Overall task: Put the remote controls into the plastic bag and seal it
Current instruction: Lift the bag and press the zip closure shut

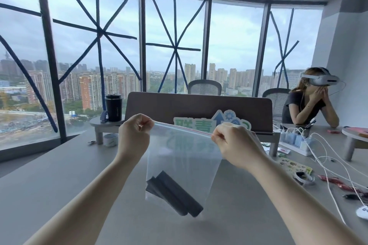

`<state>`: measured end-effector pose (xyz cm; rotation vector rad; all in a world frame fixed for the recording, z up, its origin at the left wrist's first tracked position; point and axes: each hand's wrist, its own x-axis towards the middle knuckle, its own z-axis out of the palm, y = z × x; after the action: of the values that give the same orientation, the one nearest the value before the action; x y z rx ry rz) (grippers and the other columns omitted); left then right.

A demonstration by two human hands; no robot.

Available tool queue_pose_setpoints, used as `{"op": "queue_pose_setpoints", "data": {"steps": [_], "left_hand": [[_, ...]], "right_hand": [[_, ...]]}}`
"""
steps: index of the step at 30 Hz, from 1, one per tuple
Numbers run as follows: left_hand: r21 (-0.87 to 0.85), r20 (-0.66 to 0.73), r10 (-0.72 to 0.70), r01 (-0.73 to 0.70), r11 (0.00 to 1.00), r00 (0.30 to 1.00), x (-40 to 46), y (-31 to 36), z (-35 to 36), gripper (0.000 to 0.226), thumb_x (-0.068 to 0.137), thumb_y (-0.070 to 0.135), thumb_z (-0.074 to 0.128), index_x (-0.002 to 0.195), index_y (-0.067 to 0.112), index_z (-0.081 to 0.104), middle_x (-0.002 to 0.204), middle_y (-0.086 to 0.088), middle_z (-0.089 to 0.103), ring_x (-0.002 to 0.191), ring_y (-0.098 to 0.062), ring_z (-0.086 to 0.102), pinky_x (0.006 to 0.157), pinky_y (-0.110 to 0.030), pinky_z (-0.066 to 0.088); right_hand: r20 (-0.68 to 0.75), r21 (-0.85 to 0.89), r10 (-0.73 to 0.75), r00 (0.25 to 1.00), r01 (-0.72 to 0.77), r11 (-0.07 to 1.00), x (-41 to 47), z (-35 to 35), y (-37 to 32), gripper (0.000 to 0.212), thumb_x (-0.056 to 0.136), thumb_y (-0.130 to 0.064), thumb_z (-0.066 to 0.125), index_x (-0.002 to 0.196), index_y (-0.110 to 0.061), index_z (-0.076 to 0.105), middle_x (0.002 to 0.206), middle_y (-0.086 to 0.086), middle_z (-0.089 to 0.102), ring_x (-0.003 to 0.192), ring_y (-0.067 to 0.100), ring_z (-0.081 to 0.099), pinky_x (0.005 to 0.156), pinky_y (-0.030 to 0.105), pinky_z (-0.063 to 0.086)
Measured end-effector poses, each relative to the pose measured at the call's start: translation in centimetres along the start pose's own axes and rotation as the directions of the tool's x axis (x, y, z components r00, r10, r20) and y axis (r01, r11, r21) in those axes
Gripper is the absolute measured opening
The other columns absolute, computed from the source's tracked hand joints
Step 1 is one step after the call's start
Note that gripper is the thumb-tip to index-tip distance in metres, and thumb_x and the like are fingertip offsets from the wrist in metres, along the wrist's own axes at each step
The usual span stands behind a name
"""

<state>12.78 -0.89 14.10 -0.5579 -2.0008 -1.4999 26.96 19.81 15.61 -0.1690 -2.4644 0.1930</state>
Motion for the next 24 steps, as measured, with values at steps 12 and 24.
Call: {"op": "queue_pose_setpoints", "data": {"steps": [12,24], "left_hand": [[-0.055,-0.042,-0.032,0.03,0.998,0.999,1.3,-2.8,-1.8,0.013,0.083,0.011,0.062,0.072,0.014,0.067,0.059,0.0,0.061,0.057,-0.018,0.053,0.057,-0.029,0.041],[-0.14,0.043,-0.276,0.28,0.95,0.96,8.9,-11.4,-2.5,0.024,0.091,0.005,0.049,0.073,0.017,0.059,0.076,-0.002,0.064,0.041,-0.011,0.064,0.042,-0.029,0.051]], "right_hand": [[-0.02,-0.003,-0.022,1.0,0.022,1.0,1.1,-0.1,-1.0,0.033,0.091,-0.045,0.058,0.066,-0.023,0.053,0.071,-0.01,0.056,0.073,0.02,0.056,0.068,0.034,0.046],[-0.039,0.387,0.148,0.988,-0.122,0.914,13.0,11.7,-4.5,0.027,0.087,-0.033,0.067,0.067,-0.014,0.069,0.056,-0.002,0.07,0.064,0.012,0.065,0.065,0.03,0.051]]}}
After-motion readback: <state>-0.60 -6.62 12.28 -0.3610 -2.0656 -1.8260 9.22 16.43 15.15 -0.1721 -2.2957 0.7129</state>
